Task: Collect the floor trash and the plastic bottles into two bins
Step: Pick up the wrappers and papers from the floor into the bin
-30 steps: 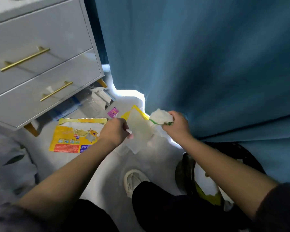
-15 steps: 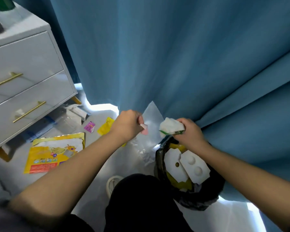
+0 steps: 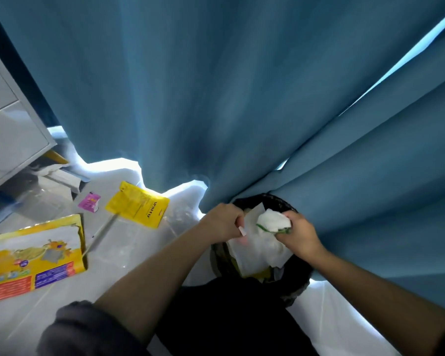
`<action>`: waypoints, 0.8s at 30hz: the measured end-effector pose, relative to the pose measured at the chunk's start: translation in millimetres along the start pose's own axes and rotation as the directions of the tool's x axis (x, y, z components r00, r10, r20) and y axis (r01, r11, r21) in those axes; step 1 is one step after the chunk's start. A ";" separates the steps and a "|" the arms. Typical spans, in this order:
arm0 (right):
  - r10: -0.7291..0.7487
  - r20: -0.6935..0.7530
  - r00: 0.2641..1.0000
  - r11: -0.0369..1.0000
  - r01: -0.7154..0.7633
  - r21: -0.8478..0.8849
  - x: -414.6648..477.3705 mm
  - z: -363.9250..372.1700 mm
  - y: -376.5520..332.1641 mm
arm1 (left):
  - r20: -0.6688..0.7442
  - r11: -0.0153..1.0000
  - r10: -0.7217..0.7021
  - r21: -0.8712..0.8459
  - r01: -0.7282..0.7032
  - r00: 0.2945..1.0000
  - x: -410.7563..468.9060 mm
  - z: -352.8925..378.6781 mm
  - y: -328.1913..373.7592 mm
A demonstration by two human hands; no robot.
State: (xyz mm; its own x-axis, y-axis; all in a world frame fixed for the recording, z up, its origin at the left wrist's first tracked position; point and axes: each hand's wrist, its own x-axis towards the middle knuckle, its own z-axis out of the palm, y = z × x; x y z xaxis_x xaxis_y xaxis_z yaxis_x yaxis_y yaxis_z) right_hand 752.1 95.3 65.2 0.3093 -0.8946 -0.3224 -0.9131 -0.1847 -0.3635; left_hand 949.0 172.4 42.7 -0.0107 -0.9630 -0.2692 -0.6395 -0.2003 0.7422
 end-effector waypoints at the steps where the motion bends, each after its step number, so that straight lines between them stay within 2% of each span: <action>1: 0.021 -0.004 1.000 1.000 -0.021 0.005 2.7 4.7 2.2 | -0.015 0.999 -0.003 0.038 0.004 1.000 6.2 6.2 -2.4; 3: 0.045 -0.001 0.999 0.999 -0.045 -0.002 8.2 13.8 6.9 | -0.019 0.991 0.012 0.136 -0.009 1.000 14.8 17.5 -4.8; 5: 0.061 0.040 0.997 0.998 -0.061 -0.015 12.6 19.9 9.8 | 0.047 0.977 0.057 0.204 -0.065 0.997 18.3 26.5 -6.3; 7: 0.074 0.110 0.991 0.997 -0.073 -0.016 14.6 22.3 10.8 | 0.125 0.972 0.120 0.186 -0.142 0.985 18.3 33.6 -10.0; 10: 0.013 0.147 0.989 0.998 -0.004 -0.061 14.1 22.4 11.5 | 0.147 0.930 0.259 0.228 -0.287 0.955 17.4 38.9 -20.1; 12: -0.062 0.138 0.988 0.990 0.079 -0.121 10.6 23.4 12.5 | 0.146 0.862 0.320 0.366 -0.352 0.936 15.8 35.8 -21.4; 15: -0.142 0.165 0.976 0.964 0.175 -0.202 6.5 32.3 17.4 | 0.206 0.655 0.427 0.601 -0.458 0.881 12.4 31.6 -13.9; 16: -0.139 0.201 0.970 0.960 0.182 -0.214 5.9 37.1 19.2 | 0.264 0.612 0.408 0.631 -0.477 0.874 13.3 35.3 -14.4; 19: -0.080 0.303 0.950 0.962 0.154 -0.226 8.0 52.7 21.2 | 0.400 0.564 0.241 0.684 -0.463 0.884 18.3 50.0 -20.4; 22: -0.063 0.325 0.944 0.959 0.148 -0.243 13.6 64.1 19.4 | 0.410 0.546 0.135 0.729 -0.413 0.902 20.0 51.7 -17.4; 24: -0.053 0.335 0.941 0.950 0.151 -0.275 17.6 66.6 17.6 | 0.414 0.582 0.102 0.713 -0.391 0.905 18.3 48.2 -9.4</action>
State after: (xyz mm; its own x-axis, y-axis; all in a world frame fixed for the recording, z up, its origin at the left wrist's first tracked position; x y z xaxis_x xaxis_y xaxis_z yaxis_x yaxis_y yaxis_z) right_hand 759.1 103.3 -5.1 0.4281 -0.6959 -0.5766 -0.8934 -0.4222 -0.1537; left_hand 917.8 165.4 1.2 -0.3927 -0.8172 -0.4219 -0.9160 0.3886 0.0999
